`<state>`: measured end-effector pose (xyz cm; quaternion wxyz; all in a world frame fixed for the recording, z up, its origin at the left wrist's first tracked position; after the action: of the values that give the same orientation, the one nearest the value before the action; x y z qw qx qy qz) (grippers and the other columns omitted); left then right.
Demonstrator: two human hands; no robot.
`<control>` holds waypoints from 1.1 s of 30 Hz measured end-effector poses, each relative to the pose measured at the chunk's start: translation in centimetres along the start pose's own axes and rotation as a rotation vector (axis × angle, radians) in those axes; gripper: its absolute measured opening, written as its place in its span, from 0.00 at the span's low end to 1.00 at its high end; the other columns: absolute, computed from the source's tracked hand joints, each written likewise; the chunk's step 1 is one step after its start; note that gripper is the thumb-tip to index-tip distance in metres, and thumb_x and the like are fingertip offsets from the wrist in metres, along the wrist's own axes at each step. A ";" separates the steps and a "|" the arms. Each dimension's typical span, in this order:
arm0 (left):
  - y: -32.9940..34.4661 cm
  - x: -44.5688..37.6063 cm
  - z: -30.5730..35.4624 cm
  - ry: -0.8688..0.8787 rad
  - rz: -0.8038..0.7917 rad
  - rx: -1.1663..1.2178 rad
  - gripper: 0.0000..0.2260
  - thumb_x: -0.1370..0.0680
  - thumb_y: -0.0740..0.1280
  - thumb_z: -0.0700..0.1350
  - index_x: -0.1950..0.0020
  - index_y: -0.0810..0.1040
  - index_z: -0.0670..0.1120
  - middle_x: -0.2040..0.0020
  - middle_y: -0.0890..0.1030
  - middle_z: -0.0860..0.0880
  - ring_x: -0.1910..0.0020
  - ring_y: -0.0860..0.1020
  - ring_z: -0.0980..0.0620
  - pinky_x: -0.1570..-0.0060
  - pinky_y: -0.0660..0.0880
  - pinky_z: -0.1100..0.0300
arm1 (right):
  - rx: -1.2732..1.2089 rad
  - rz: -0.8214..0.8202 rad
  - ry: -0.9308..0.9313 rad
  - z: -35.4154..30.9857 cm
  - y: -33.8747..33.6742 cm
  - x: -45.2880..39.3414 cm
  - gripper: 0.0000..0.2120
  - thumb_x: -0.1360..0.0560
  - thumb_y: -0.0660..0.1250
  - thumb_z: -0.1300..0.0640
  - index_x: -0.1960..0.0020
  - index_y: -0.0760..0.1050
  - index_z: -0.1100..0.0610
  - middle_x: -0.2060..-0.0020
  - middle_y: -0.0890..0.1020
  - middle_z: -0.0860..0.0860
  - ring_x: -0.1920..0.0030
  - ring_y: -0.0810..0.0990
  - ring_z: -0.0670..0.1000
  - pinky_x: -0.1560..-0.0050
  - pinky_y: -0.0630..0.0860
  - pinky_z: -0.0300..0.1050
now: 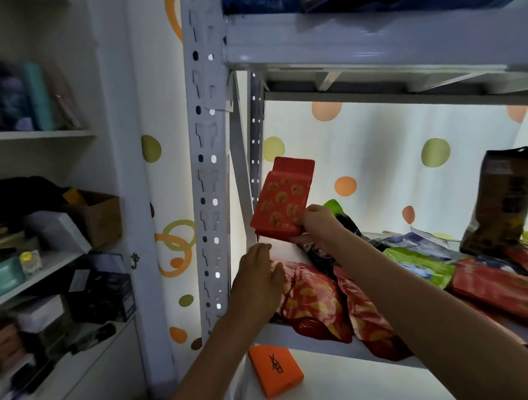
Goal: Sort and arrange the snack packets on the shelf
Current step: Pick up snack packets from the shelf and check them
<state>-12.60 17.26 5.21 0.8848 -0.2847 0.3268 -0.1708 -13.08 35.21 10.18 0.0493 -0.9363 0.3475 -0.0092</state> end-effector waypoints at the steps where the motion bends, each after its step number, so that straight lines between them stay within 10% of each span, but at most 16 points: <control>1: -0.4 -0.2 0.4 -0.010 0.025 0.030 0.22 0.18 0.58 0.50 0.25 0.61 0.49 0.26 0.65 0.50 0.29 0.65 0.51 0.32 0.64 0.57 | -0.014 -0.016 -0.026 -0.7 -0.6 0.8 0.03 0.22 0.61 0.69 0.52 0.72 0.64 0.52 0.79 0.60 0.53 0.83 0.60 0.56 0.83 0.60; 9: -3.6 -3.4 4.5 -0.116 0.066 0.522 0.43 0.30 0.69 0.66 0.22 0.53 0.53 0.25 0.65 0.52 0.30 0.68 0.53 0.33 0.69 0.52 | 0.117 -0.082 -0.254 -3.0 -6.4 7.4 0.08 0.26 0.68 0.66 0.61 0.72 0.58 0.59 0.80 0.62 0.56 0.82 0.66 0.52 0.78 0.72; 14: -2.8 -2.7 9.1 -0.081 -0.188 0.827 0.24 0.31 0.75 0.53 0.36 0.74 0.56 0.44 0.83 0.56 0.47 0.82 0.56 0.47 0.79 0.56 | 0.147 -0.110 -0.321 -2.5 -9.5 11.4 0.09 0.25 0.68 0.66 0.61 0.72 0.58 0.58 0.79 0.66 0.51 0.82 0.66 0.46 0.78 0.68; 20: -2.0 0.2 12.2 -0.014 -0.038 0.723 0.22 0.33 0.79 0.47 0.44 0.74 0.60 0.52 0.84 0.61 0.52 0.83 0.61 0.56 0.79 0.64 | 0.190 -0.038 -0.453 -2.0 -12.5 15.2 0.03 0.22 0.68 0.58 0.51 0.75 0.56 0.57 0.83 0.48 0.53 0.83 0.49 0.50 0.81 0.53; 29: -1.5 5.9 14.6 0.074 0.212 0.310 0.29 0.34 0.77 0.60 0.38 0.68 0.61 0.47 0.78 0.62 0.51 0.79 0.66 0.58 0.74 0.73 | -0.051 -0.150 -0.480 -4.6 -13.0 21.4 0.52 0.45 0.81 0.39 0.27 0.59 0.42 0.42 0.77 0.38 0.42 0.79 0.41 0.43 0.80 0.47; 33: -2.1 9.1 15.5 0.147 0.256 0.209 0.24 0.31 0.76 0.54 0.44 0.66 0.61 0.52 0.76 0.62 0.52 0.78 0.63 0.57 0.74 0.72 | 0.081 -0.140 -0.495 -4.2 -12.4 25.2 0.55 0.45 0.83 0.41 0.27 0.55 0.42 0.45 0.72 0.33 0.44 0.75 0.36 0.46 0.76 0.36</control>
<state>4.28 17.25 11.81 0.8978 -0.1341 0.4046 -0.1103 13.89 27.74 15.19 0.1696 -0.9290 0.2588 0.2029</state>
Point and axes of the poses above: each hand's wrist, its own x-axis away from the middle knuckle, its own y-axis out of the palm, z = x × y, the point moved 7 cm from there along -x, towards the middle knuckle
